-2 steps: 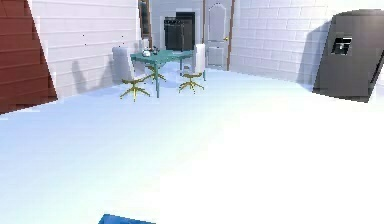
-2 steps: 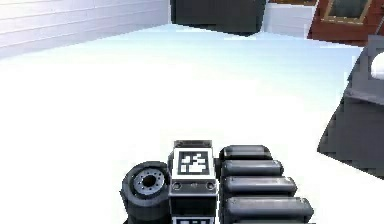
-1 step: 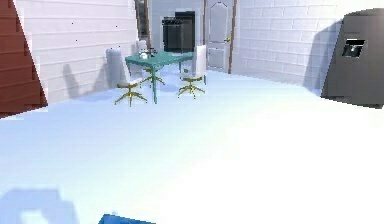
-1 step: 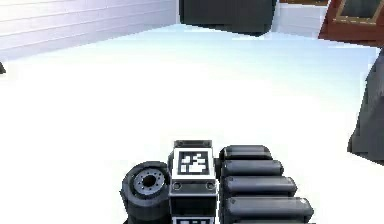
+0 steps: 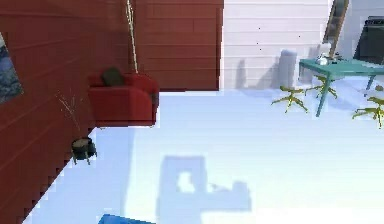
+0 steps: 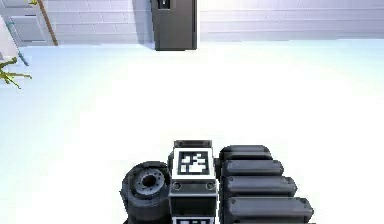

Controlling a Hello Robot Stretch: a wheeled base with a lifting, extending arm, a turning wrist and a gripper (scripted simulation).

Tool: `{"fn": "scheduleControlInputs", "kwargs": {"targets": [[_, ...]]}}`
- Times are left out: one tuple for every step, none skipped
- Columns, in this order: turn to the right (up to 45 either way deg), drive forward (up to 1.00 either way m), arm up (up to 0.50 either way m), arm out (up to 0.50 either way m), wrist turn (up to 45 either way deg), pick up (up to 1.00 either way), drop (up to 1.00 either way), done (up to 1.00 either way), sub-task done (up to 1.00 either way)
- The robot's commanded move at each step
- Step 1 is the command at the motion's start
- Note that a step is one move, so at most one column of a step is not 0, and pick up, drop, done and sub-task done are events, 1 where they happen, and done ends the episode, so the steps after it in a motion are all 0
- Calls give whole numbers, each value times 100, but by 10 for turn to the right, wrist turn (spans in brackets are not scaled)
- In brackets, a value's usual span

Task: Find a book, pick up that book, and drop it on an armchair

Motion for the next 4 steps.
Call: {"fn": "scheduleControlInputs", "kwargs": {"targets": [[-30, 0, 0, 0, 0, 0, 0, 0, 0], [0, 100, 0, 0, 0, 0, 0, 0, 0], [0, 100, 0, 0, 0, 0, 0, 0, 0], [0, 15, 0, 0, 0, 0, 0, 0, 0]]}}
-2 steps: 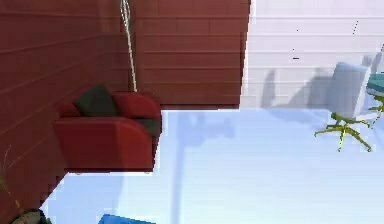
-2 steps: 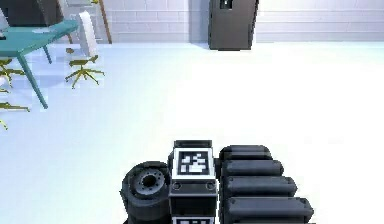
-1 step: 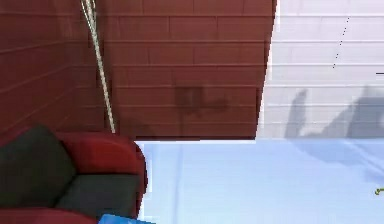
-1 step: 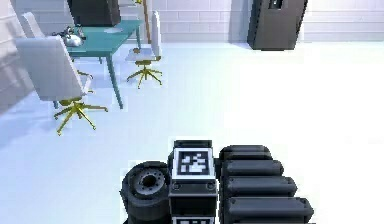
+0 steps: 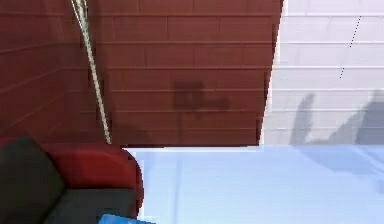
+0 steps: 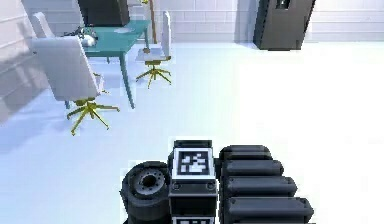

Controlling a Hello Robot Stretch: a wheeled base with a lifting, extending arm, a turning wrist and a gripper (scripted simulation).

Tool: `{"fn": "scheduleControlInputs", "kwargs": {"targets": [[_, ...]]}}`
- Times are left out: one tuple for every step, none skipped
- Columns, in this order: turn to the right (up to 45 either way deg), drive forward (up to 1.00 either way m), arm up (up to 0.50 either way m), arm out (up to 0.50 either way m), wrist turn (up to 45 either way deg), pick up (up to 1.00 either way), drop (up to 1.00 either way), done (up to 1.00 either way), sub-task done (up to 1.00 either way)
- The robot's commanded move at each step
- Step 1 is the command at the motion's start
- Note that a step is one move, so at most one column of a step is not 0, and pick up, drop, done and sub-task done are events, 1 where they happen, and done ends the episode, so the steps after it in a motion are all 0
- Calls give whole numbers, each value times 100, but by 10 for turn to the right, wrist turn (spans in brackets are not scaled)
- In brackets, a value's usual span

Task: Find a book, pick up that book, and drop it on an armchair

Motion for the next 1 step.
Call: {"fn": "scheduleControlInputs", "kwargs": {"targets": [[450, 0, 0, 0, 0, 0, 0, 0, 0]]}}
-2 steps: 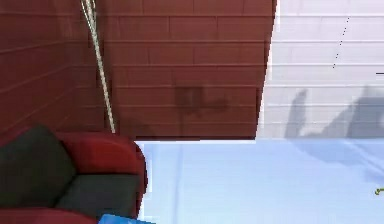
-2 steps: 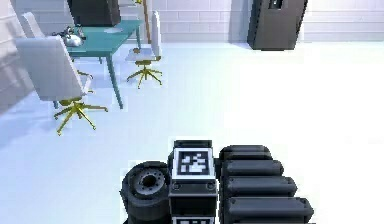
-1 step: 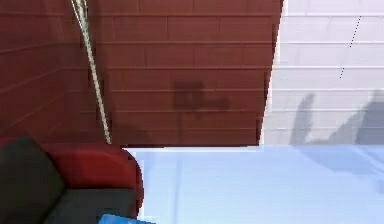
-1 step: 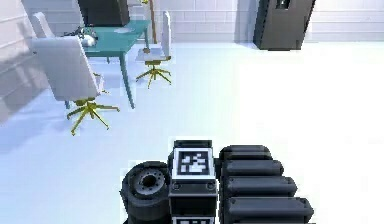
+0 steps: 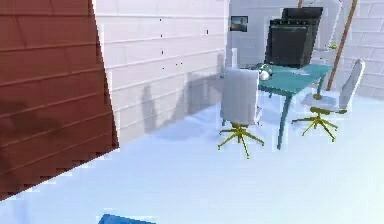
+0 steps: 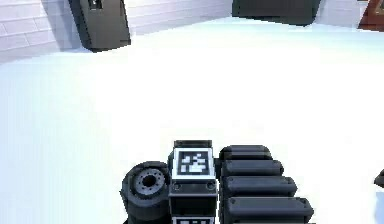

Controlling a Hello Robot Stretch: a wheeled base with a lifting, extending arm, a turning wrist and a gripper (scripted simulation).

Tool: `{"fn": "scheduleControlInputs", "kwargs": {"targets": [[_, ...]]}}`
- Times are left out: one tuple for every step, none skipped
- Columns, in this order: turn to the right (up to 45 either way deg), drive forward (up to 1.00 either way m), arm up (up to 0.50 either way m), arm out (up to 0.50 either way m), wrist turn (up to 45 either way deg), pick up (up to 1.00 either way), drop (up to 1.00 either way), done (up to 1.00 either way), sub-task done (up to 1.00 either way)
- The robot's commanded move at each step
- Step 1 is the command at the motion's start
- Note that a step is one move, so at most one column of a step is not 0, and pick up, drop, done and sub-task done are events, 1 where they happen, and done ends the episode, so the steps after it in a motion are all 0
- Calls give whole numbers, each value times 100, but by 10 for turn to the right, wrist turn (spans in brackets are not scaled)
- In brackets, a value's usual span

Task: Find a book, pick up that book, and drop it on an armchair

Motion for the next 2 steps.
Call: {"fn": "scheduleControlInputs", "kwargs": {"targets": [[450, 0, 0, 0, 0, 0, 0, 0, 0], [450, 0, 0, 0, 0, 0, 0, 0, 0]]}}
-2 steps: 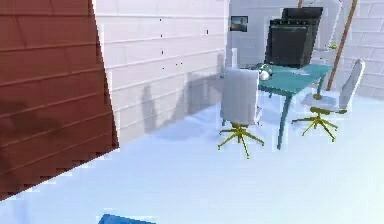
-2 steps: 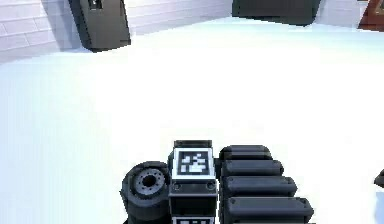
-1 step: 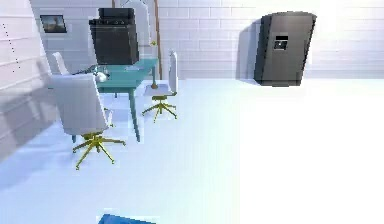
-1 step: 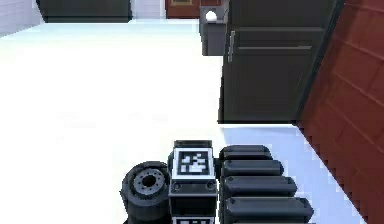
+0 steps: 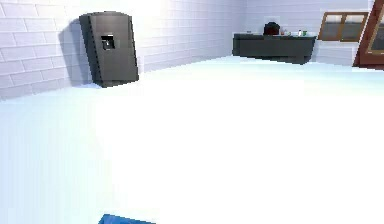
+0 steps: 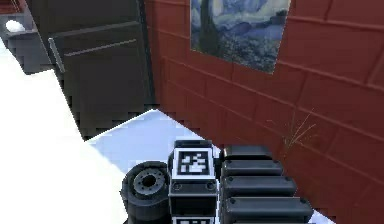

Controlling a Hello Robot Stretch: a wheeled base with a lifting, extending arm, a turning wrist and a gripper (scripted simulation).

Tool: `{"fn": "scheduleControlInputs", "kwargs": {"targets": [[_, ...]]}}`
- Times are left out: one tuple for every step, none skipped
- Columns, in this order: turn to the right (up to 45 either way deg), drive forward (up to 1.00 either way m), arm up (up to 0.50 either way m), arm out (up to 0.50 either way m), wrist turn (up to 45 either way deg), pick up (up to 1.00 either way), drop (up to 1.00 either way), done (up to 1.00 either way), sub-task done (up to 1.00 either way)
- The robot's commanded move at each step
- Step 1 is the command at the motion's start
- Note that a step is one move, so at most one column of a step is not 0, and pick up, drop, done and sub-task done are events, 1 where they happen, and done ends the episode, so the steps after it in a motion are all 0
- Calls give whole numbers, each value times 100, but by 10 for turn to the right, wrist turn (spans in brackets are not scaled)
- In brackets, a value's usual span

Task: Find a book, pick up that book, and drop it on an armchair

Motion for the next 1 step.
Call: {"fn": "scheduleControlInputs", "kwargs": {"targets": [[120, 0, 0, 0, 0, 0, 0, 0, 0]]}}
